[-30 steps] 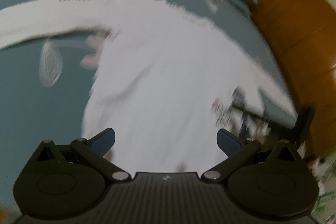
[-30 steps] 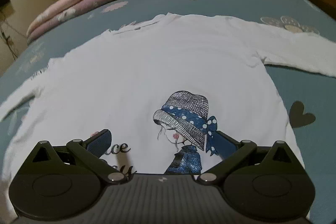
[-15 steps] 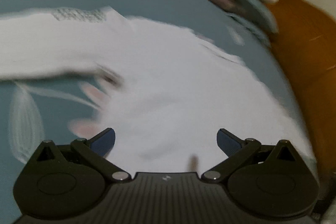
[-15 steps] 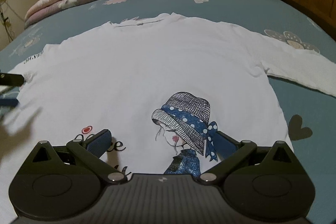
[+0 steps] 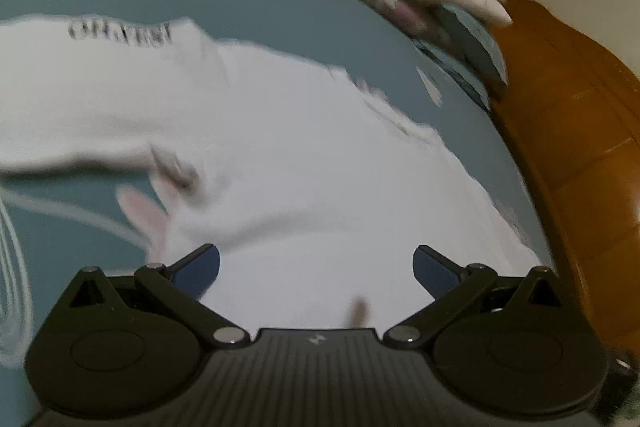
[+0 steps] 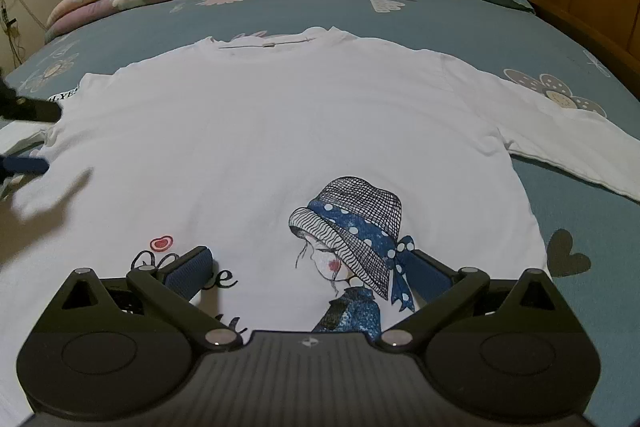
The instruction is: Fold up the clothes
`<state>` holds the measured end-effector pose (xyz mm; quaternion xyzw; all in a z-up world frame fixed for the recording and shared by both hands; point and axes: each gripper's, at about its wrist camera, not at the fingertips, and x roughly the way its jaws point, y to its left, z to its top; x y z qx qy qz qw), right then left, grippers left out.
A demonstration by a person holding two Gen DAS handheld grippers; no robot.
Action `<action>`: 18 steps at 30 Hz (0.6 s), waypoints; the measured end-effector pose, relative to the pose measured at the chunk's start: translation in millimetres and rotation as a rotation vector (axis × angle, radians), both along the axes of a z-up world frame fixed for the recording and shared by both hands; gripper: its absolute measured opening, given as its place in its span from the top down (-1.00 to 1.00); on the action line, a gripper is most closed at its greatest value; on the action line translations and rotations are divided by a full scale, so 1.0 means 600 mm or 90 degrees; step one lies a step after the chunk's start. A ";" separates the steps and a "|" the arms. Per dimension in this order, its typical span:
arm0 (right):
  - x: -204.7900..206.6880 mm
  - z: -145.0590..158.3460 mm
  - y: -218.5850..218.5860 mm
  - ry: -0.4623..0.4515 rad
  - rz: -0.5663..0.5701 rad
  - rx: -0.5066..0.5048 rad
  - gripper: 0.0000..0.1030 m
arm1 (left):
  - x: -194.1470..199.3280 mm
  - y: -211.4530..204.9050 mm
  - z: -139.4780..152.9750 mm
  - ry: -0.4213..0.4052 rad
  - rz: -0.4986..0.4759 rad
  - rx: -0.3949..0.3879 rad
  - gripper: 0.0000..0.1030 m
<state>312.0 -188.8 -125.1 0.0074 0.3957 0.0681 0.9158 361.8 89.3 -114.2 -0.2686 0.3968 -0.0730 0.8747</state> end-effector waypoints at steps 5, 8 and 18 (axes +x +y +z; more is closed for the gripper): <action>-0.002 0.000 -0.001 0.000 0.001 0.000 -1.00 | 0.017 0.008 0.028 0.018 0.005 -0.006 -0.99; -0.003 0.000 0.000 -0.001 0.002 -0.001 -1.00 | 0.014 -0.006 0.041 -0.012 -0.024 -0.027 -0.99; -0.004 0.002 0.003 -0.003 0.005 -0.008 -1.00 | 0.047 0.017 -0.003 -0.002 0.067 -0.030 -0.99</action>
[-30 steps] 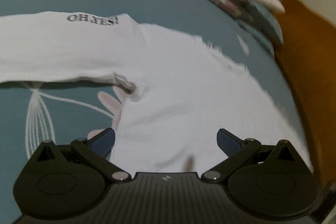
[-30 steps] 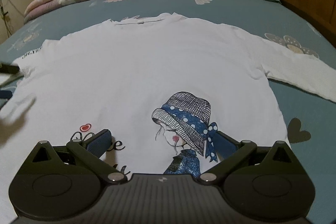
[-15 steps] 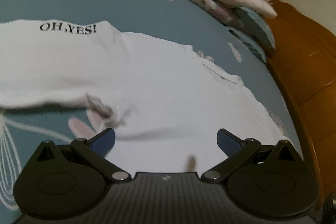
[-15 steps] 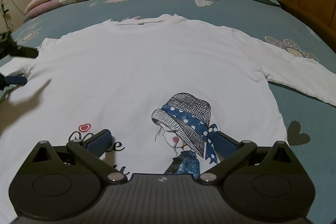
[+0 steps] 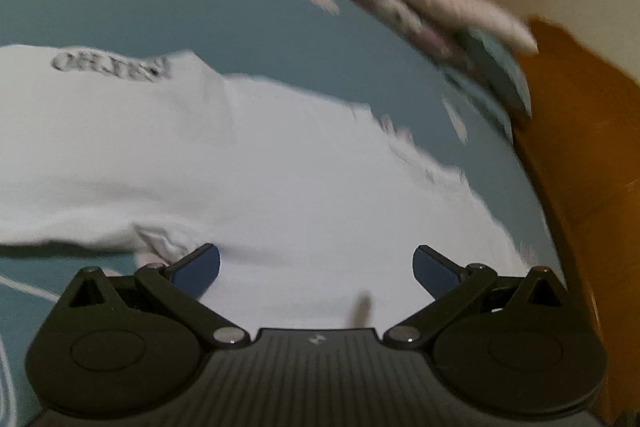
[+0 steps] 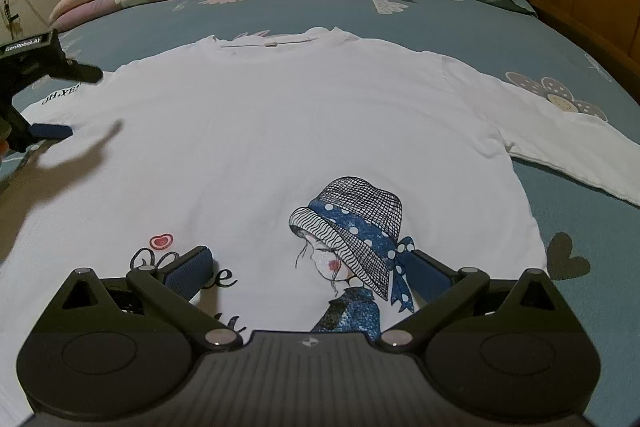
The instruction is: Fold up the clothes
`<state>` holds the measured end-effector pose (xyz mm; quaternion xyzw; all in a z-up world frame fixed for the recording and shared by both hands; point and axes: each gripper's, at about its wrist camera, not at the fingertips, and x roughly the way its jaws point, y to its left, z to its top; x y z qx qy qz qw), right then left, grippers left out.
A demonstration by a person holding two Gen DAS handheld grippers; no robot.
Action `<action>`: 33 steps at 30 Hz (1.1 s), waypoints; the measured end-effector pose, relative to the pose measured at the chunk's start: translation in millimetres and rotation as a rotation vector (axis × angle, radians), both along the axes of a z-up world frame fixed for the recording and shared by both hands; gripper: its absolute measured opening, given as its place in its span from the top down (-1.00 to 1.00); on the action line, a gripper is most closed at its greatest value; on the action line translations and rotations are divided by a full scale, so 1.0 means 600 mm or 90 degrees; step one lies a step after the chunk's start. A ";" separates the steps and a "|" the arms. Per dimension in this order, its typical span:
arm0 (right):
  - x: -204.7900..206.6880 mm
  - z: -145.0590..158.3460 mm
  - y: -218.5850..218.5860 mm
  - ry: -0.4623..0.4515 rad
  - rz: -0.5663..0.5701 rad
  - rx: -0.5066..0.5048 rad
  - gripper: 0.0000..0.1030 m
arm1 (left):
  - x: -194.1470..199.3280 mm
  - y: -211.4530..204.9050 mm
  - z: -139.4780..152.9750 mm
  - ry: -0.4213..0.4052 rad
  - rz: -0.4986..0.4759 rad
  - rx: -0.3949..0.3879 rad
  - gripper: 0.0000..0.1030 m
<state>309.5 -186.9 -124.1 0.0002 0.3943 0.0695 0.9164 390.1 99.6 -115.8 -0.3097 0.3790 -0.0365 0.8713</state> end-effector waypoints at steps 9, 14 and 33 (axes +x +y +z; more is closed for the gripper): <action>-0.003 0.001 0.002 -0.001 0.000 -0.006 -1.00 | 0.033 -0.030 0.019 -0.013 -0.066 -0.060 -0.99; -0.003 0.001 0.003 -0.002 0.000 -0.008 -1.00 | 0.082 -0.035 -0.008 0.001 -0.055 0.020 -0.99; -0.009 0.001 -0.004 0.001 0.007 -0.005 -1.00 | 0.181 0.021 0.041 0.000 -0.014 0.143 -0.99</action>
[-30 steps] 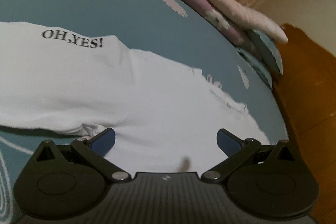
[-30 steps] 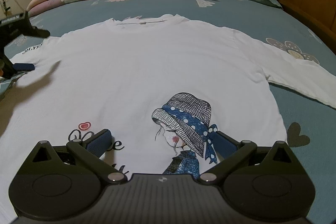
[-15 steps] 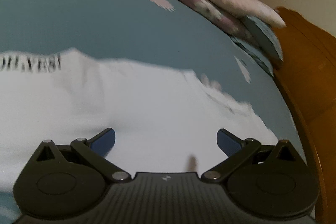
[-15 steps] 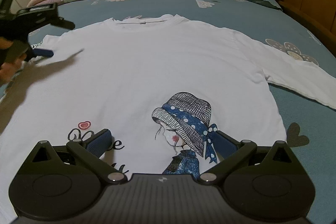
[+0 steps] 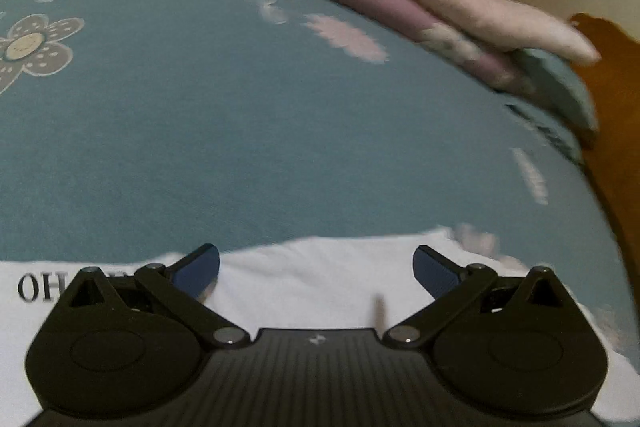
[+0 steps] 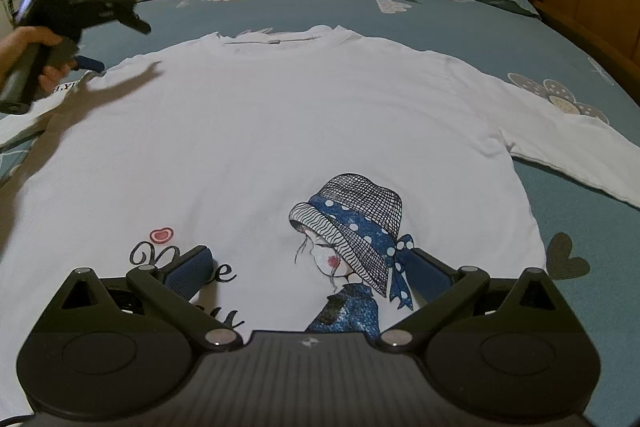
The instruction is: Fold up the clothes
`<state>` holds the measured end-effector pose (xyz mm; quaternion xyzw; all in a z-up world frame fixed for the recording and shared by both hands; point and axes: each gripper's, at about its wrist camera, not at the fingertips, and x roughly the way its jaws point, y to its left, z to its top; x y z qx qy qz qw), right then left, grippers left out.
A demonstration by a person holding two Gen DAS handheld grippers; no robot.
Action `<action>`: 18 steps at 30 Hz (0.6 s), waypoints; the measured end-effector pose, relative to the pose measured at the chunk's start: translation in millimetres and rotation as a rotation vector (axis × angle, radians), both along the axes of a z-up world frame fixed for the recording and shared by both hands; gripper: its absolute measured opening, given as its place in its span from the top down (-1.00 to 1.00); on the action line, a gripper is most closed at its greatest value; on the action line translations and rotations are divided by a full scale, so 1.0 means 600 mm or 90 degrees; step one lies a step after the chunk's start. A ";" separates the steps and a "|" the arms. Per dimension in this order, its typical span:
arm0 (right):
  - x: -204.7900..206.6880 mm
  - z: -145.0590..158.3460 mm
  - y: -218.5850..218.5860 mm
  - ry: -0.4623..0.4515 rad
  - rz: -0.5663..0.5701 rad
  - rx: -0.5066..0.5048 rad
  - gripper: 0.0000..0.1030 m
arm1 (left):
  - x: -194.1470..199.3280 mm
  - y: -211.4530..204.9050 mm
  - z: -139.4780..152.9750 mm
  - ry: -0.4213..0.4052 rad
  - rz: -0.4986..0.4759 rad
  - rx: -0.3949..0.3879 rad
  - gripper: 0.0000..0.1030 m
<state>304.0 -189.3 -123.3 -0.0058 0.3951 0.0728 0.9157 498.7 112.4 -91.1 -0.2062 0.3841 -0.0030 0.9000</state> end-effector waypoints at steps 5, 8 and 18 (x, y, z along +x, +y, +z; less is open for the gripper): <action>-0.002 0.001 0.001 0.003 -0.005 -0.002 -1.00 | -0.054 0.008 0.007 0.022 -0.042 0.003 -0.99; -0.001 0.001 0.003 0.003 -0.006 -0.004 -1.00 | -0.044 0.032 -0.017 0.050 -0.027 -0.008 -0.99; 0.000 -0.001 0.003 0.001 -0.004 -0.005 -1.00 | 0.026 0.081 -0.029 0.016 0.055 0.011 -0.99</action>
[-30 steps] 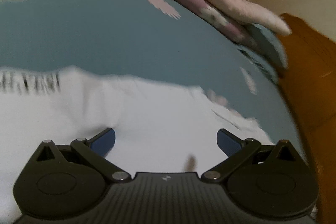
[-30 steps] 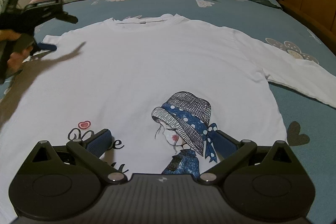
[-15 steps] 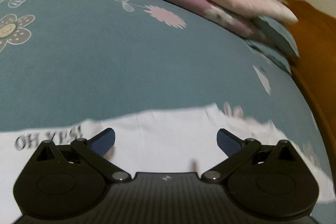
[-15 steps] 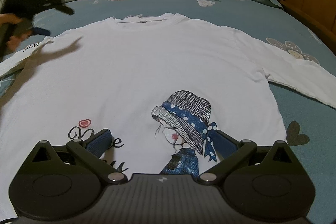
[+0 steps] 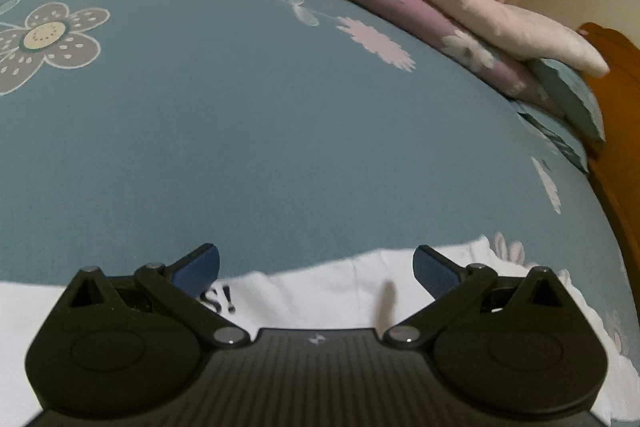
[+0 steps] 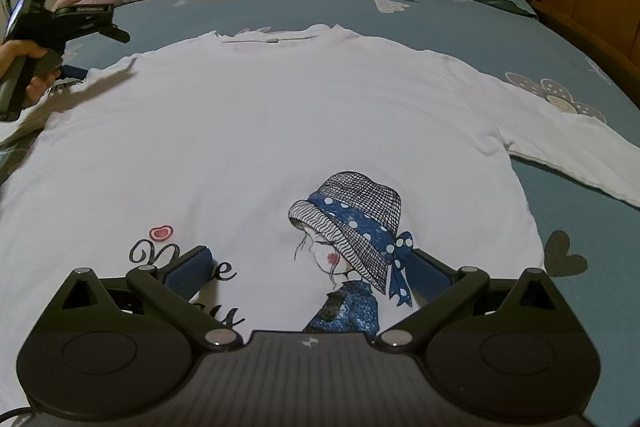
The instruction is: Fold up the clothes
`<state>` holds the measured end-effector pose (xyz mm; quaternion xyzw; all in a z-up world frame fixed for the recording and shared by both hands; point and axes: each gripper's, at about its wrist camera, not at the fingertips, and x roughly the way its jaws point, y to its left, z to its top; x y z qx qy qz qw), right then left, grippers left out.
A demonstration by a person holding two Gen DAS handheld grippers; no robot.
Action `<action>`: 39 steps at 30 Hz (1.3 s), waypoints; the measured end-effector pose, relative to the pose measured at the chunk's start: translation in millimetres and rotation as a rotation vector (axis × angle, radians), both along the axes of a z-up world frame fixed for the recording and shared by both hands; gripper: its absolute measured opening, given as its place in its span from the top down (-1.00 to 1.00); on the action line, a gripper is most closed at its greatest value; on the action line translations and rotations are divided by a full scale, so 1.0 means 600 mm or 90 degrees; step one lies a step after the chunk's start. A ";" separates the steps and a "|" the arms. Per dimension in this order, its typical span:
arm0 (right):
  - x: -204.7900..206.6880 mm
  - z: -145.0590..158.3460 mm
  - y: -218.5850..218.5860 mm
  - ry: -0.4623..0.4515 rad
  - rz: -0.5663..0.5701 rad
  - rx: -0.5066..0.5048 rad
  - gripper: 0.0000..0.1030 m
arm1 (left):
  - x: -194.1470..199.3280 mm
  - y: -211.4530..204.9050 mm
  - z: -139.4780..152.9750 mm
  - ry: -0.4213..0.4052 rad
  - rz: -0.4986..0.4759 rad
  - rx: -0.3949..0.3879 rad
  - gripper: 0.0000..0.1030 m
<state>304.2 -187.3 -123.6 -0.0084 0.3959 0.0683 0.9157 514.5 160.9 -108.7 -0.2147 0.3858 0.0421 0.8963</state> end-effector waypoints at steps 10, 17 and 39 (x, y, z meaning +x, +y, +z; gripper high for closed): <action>-0.001 0.001 0.000 0.001 0.000 -0.002 -1.00 | -0.033 -0.096 0.037 -0.005 -0.147 0.005 -0.99; 0.000 0.002 0.000 0.002 0.000 -0.002 -1.00 | 0.021 -0.132 -0.006 0.035 -0.128 0.016 -0.99; -0.002 0.002 0.002 -0.001 -0.001 -0.005 -1.00 | 0.057 -0.200 -0.007 0.013 -0.173 0.033 -0.99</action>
